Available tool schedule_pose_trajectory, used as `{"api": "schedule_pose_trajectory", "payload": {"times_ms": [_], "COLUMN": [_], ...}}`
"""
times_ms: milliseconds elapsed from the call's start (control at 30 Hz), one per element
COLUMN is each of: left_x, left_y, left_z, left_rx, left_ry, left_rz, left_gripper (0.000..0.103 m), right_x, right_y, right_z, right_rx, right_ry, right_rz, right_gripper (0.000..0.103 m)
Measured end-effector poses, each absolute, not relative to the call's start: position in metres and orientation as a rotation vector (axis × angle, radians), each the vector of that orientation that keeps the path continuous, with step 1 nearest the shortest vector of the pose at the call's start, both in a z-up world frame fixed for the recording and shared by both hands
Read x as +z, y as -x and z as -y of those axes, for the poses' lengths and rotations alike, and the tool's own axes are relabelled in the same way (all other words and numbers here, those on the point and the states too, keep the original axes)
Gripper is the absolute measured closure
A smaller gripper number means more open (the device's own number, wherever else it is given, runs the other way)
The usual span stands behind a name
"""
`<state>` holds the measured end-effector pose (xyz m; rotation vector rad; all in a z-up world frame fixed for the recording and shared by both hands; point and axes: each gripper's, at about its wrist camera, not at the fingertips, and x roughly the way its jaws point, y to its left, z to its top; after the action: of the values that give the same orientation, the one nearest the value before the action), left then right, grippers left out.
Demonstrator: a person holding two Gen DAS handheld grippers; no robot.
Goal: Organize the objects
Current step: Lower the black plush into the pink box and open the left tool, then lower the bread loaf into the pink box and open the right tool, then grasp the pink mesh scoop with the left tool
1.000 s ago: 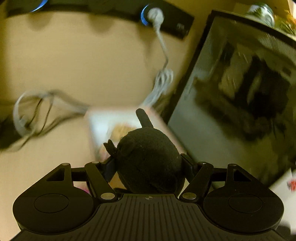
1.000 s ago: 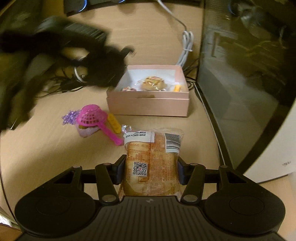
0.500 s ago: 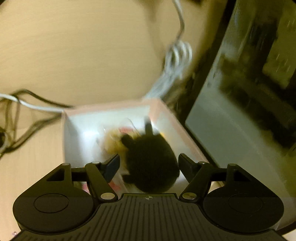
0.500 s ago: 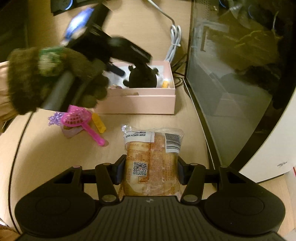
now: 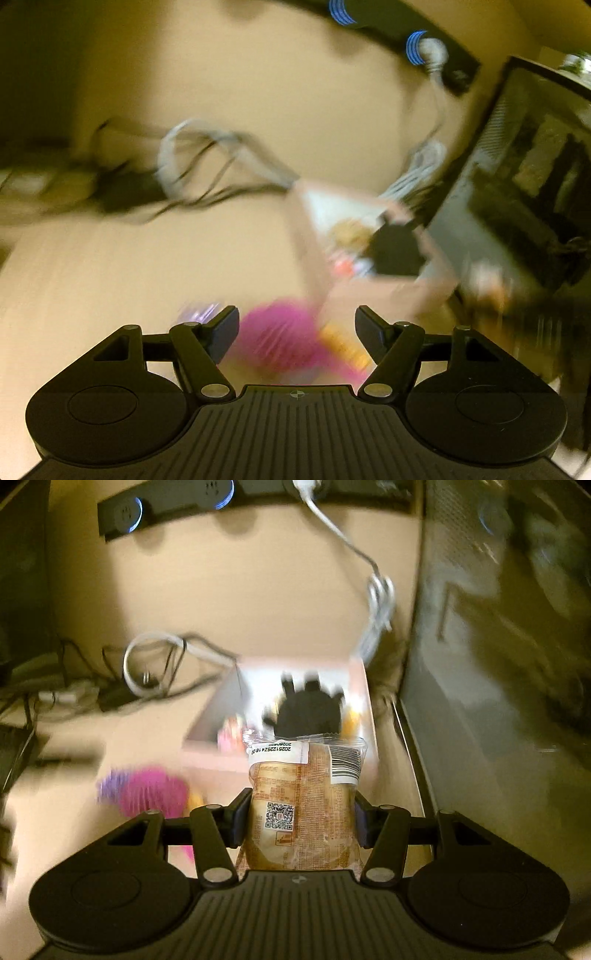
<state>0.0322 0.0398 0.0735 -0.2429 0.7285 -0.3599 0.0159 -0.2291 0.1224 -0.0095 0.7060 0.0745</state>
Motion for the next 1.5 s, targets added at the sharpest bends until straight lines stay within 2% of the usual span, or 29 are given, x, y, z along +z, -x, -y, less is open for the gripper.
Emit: {"api": "schedule_pose_trajectory", "payload": {"times_ms": [233, 267, 300, 400, 567, 800, 1000, 1133, 1300, 1500], "left_x": [0.049, 0.047, 0.045, 0.041, 0.034, 0.037, 0.058, 0.057, 0.040, 0.025], "left_y": [0.006, 0.010, 0.014, 0.021, 0.019, -0.001, -0.032, -0.067, -0.089, -0.095], "left_z": [-0.085, -0.089, -0.092, -0.099, -0.100, -0.063, -0.035, -0.005, 0.033, 0.038], "left_rx": [-0.262, -0.261, -0.257, -0.231, -0.237, -0.307, -0.293, -0.242, -0.172, -0.148], "left_ry": [0.343, 0.343, 0.335, 0.314, 0.340, 0.312, 0.313, 0.265, 0.052, 0.022], "left_rz": [-0.822, -0.839, -0.852, -0.880, -0.900, -0.902, -0.781, -0.789, -0.839, -0.841], "left_gripper": [0.029, 0.029, 0.029, 0.029, 0.029, 0.029, 0.029, 0.029, 0.029, 0.030], "right_x": [0.153, 0.154, 0.153, 0.151, 0.142, 0.106, 0.070, 0.057, 0.047, 0.047], "right_y": [-0.118, -0.133, -0.147, -0.165, -0.125, -0.029, 0.039, 0.060, 0.078, 0.089], "right_z": [0.196, 0.192, 0.189, 0.189, 0.211, 0.225, 0.223, 0.223, 0.228, 0.240], "right_rx": [0.120, 0.127, 0.125, 0.094, 0.083, 0.040, 0.014, 0.005, 0.000, -0.026], "right_ry": [-0.057, -0.065, -0.065, -0.077, -0.145, -0.074, -0.021, -0.060, -0.101, -0.109], "right_rz": [-0.622, -0.619, -0.632, -0.643, -0.654, -0.700, -0.758, -0.795, -0.817, -0.813], "right_gripper": [0.049, 0.040, 0.027, 0.025, 0.021, 0.014, 0.013, 0.012, 0.011, 0.011]}}
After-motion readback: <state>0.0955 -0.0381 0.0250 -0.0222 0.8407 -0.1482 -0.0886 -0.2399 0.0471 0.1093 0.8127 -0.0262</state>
